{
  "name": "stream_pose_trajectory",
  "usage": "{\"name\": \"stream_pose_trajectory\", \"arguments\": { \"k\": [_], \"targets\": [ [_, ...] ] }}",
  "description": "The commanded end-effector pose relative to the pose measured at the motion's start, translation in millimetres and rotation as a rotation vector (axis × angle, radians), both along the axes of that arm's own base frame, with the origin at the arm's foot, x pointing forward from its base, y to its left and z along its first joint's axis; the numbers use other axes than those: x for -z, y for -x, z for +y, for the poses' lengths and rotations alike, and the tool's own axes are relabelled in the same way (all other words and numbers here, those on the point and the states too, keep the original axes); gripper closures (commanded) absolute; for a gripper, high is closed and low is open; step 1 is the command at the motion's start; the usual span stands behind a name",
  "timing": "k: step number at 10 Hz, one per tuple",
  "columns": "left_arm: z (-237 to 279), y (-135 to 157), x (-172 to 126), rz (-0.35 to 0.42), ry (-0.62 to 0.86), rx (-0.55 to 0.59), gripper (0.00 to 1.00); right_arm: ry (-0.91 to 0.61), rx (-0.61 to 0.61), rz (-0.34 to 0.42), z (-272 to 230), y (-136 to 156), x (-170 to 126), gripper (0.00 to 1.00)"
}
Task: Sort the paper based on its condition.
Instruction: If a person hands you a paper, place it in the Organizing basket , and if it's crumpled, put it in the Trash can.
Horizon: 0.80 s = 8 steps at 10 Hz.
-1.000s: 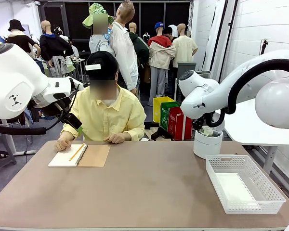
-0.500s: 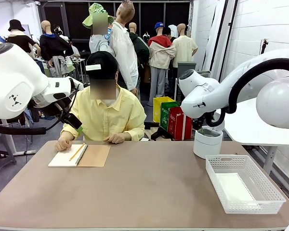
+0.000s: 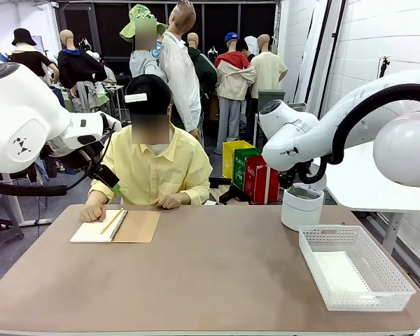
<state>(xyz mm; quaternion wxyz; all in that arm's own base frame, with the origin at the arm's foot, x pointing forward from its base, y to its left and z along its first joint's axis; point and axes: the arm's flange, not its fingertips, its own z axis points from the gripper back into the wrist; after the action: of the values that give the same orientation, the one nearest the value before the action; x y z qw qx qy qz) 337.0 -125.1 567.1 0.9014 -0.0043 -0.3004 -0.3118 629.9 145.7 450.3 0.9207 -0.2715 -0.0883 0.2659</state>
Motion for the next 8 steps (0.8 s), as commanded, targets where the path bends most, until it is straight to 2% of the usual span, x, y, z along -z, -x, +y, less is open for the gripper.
{"name": "stream_pose_trajectory", "arguments": {
  "k": [1, 8],
  "targets": [
    [1.0, -0.3, -0.6, -0.002, 0.0, 0.0, 0.0, 0.005, -0.003, -0.005, -1.9, -1.8, 1.8, 0.0],
    [1.0, -0.3, -0.6, -0.002, 0.0, 0.0, 0.0, 0.005, -0.003, -0.005, -1.9, -1.8, 1.8, 0.0]
  ]
}}
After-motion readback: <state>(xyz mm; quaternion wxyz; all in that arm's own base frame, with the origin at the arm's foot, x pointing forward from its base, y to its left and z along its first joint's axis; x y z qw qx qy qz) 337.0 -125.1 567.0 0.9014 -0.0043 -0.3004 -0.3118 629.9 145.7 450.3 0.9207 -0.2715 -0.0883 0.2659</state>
